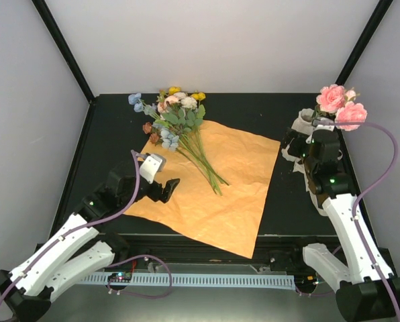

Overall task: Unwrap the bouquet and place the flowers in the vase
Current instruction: Insert the fake flower into the vase, then pick up the fake flower from the wrapping paper.

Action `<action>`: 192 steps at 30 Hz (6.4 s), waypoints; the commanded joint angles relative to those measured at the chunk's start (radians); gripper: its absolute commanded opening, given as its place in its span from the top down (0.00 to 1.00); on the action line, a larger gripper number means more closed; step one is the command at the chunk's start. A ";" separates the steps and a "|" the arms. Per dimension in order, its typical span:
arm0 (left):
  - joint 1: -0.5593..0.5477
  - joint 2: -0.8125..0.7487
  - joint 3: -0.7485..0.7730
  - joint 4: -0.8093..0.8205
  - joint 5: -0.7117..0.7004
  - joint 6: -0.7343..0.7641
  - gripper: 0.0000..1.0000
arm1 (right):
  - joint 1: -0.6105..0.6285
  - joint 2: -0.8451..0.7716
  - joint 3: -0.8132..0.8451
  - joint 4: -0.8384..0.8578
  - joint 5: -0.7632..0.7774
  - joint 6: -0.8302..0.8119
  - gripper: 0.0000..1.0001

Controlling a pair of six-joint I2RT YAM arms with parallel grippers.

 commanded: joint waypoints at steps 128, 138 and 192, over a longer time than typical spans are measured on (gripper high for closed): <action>0.221 -0.164 -0.005 0.077 0.199 -0.025 0.01 | 0.479 0.974 0.444 0.301 -0.254 -0.204 0.99; 0.221 -0.149 -0.005 0.076 0.196 -0.028 0.01 | 0.490 0.776 0.335 0.330 -0.232 -0.151 0.99; 0.207 -0.085 -0.095 0.538 0.845 -0.332 0.98 | 0.890 0.214 0.054 0.662 -0.406 0.121 0.72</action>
